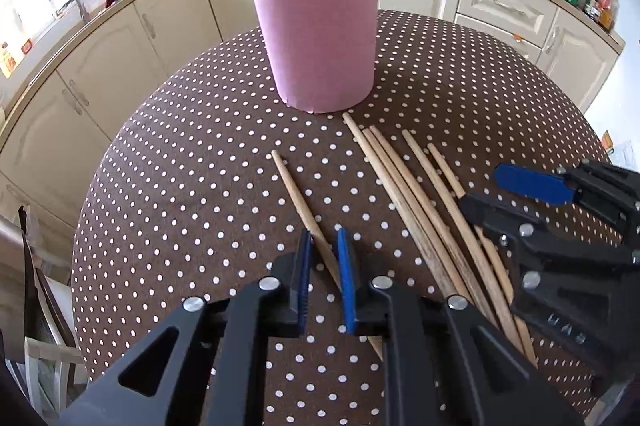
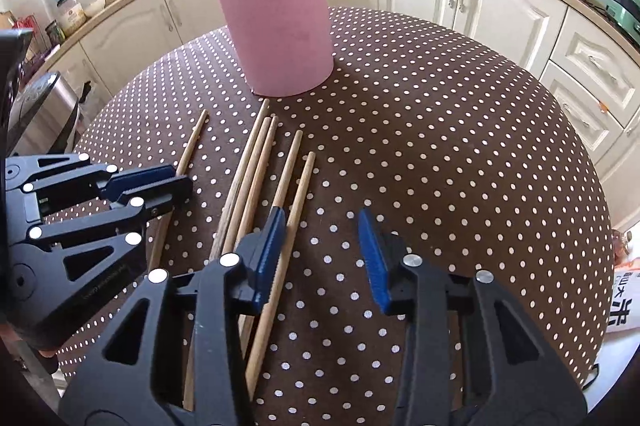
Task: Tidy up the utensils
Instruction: 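Lower both tools to the chopstick pile and close each on one chopstick, then lift both chopsticks upright and carry them above the pink cup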
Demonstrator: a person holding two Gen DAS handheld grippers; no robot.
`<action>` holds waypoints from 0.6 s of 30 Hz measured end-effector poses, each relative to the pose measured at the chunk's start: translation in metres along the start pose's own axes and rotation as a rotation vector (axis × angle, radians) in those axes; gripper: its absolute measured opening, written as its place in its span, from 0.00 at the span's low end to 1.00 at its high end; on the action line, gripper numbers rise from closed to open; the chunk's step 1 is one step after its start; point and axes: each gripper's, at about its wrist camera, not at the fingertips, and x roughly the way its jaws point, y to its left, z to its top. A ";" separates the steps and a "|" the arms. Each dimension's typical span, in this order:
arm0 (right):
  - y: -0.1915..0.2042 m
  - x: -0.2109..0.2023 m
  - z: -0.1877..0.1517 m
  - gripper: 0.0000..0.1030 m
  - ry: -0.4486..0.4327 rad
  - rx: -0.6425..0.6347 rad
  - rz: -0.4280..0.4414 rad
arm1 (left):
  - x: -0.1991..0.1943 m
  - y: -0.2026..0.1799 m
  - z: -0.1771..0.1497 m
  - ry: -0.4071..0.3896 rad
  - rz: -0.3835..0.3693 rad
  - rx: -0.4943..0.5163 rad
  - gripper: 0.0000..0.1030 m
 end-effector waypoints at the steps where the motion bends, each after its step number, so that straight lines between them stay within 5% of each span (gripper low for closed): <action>1: 0.004 0.002 0.002 0.32 0.013 -0.028 -0.028 | 0.002 0.002 0.006 0.006 0.004 0.001 0.14; 9: 0.012 0.014 0.022 0.07 0.075 -0.079 -0.017 | 0.009 -0.001 0.025 0.052 0.022 -0.023 0.10; 18: -0.002 -0.003 0.030 0.05 0.019 -0.016 0.071 | -0.015 -0.001 0.025 -0.020 -0.047 -0.043 0.06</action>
